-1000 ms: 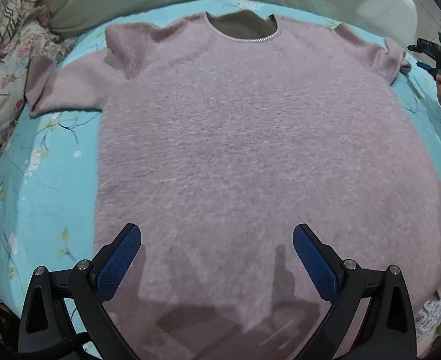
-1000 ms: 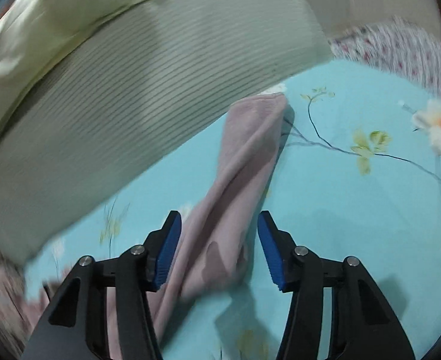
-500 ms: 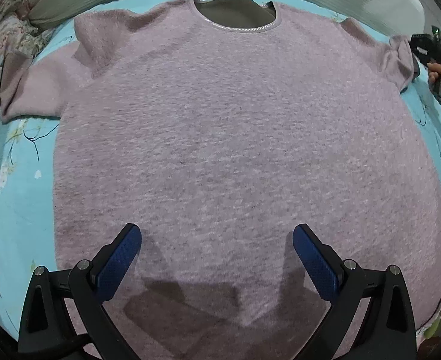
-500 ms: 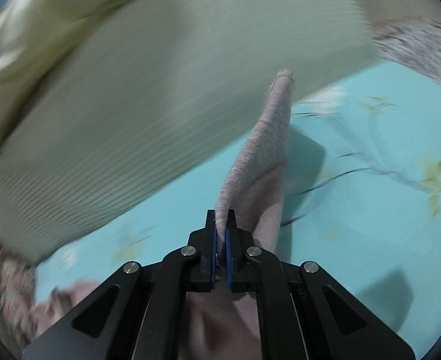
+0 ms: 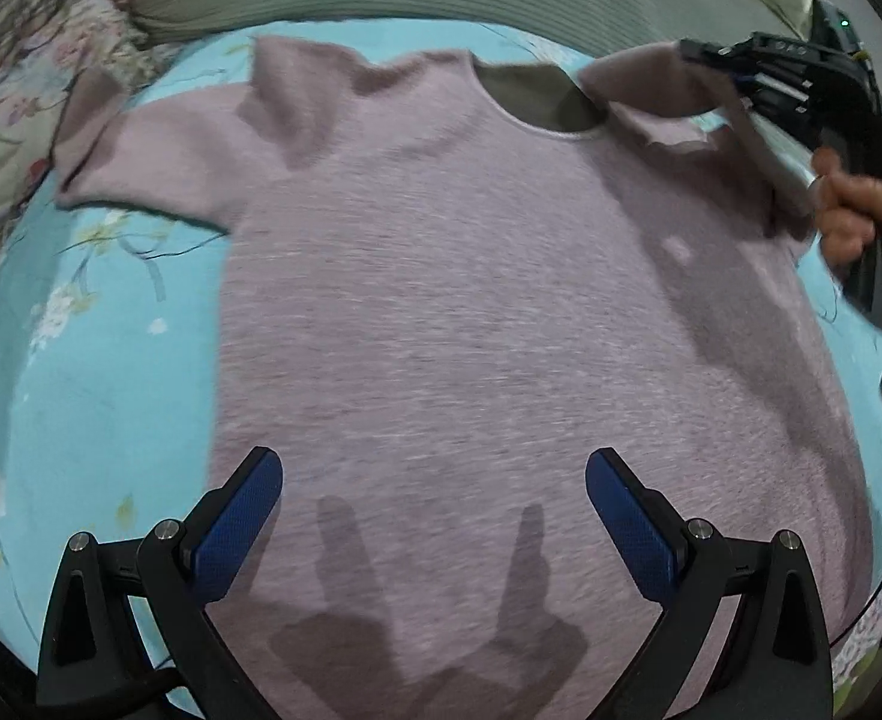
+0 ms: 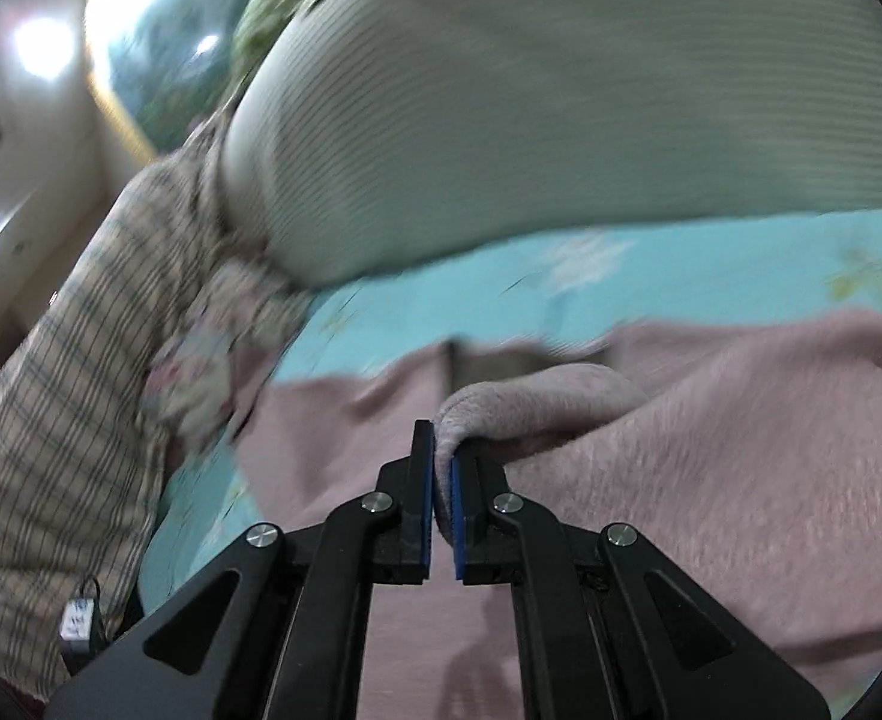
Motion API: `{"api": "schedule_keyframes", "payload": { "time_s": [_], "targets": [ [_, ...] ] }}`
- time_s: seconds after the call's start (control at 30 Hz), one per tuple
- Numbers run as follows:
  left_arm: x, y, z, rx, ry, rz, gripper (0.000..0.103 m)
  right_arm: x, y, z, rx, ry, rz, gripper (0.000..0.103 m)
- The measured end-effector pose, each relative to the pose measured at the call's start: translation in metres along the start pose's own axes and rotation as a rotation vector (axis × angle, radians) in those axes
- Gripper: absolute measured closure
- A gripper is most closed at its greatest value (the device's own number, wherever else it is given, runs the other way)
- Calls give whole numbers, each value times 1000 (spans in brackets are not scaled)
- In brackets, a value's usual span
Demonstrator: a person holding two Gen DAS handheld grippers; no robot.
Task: Fold small clothes
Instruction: 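Carry the sleeve across the sweater body with the right gripper and release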
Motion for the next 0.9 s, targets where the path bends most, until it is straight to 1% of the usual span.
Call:
{"api": "schedule_keyframes", "payload": {
  "time_s": [0.13,0.23,0.27,0.3,0.33,0.37,0.47,0.5,0.53,0.57,0.63,0.7,0.77,0.83,0.87,0.9],
  "targets": [
    [17,0,6,-17,2,43,1,28,38,-29,100,-63,18,97],
    [25,1,8,-20,13,65,1,41,58,-58,202,-70,18,94],
    [25,-1,6,-21,19,68,1,40,65,-65,240,-76,8,90],
    [25,-3,5,-22,28,71,1,36,72,-68,261,-85,-10,82],
    [24,-6,4,-24,42,74,1,31,76,-67,264,-90,-31,77],
    [24,-10,3,-30,55,74,1,25,78,-63,258,-94,-50,73],
    [15,-28,-9,-30,86,62,1,2,78,-40,201,-99,-122,68],
    [9,-37,-12,-35,103,56,1,-6,76,-30,175,-84,-134,66],
    [3,-44,-16,-38,113,44,1,-15,74,-20,146,-50,-139,65],
    [-5,-53,-21,-43,125,29,1,-27,72,-10,116,3,-138,65],
    [-23,-70,-31,-55,143,1,1,-44,68,2,84,62,-152,65],
    [-41,-96,-45,-75,158,-21,1,-65,65,12,62,129,-177,65],
    [-52,-120,-61,-82,154,-28,1,-81,65,18,54,178,-197,65],
    [-62,-145,-76,-101,150,-33,1,-93,67,19,55,206,-220,65],
    [-65,-152,-82,-105,124,-44,1,-99,68,19,59,216,-231,65],
    [-66,-159,-91,-102,64,-59,2,-102,70,19,62,222,-237,65]
  ]
}}
Point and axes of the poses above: each gripper's, at about its wrist camera, not at the fingertips, and z roughly against the way its jaws point, x to its left, y to its underside, the point moved 3 cm from there along -z, roughly the way its jaws point, and after that the axes turned 9 degrees about y, right-handed, at the moved point
